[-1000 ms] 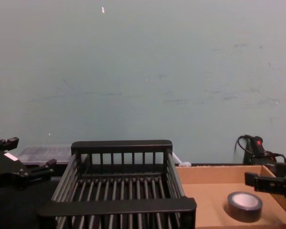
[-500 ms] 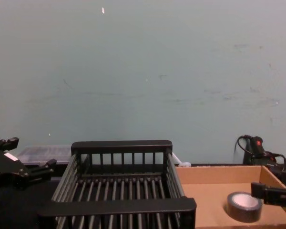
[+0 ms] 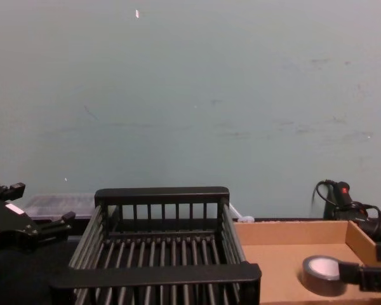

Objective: Pick up the white tape and place it into the black box , Pick up the silver tape and place it into the brown box.

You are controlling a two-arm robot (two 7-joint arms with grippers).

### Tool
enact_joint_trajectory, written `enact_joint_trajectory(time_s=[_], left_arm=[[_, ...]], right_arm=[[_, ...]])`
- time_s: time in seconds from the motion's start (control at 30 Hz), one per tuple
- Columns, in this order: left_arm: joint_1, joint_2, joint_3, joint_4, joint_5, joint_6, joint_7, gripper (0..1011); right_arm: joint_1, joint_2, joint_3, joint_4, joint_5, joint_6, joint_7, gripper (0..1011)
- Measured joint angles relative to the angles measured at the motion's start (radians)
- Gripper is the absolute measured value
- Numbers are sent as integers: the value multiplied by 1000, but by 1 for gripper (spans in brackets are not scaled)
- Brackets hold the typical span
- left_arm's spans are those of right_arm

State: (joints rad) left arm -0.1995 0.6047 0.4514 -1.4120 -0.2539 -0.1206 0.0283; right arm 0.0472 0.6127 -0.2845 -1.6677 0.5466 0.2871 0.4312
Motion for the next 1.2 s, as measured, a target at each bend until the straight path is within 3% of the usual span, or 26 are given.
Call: enact_joint_trajectory(time_s=[0.2, 0.63, 1.2], left_arm=[[0, 0, 0, 0, 0, 0, 0, 1001], [0, 0, 0, 0, 0, 0, 0, 1001], [0, 0, 0, 0, 0, 0, 0, 1001]], right_arm=[[10, 23, -12, -17, 20, 36, 2, 1002], [19, 75, -68, -37, 10, 25, 19, 1002], [58, 61, -158, -12, -30, 29, 34, 1002]])
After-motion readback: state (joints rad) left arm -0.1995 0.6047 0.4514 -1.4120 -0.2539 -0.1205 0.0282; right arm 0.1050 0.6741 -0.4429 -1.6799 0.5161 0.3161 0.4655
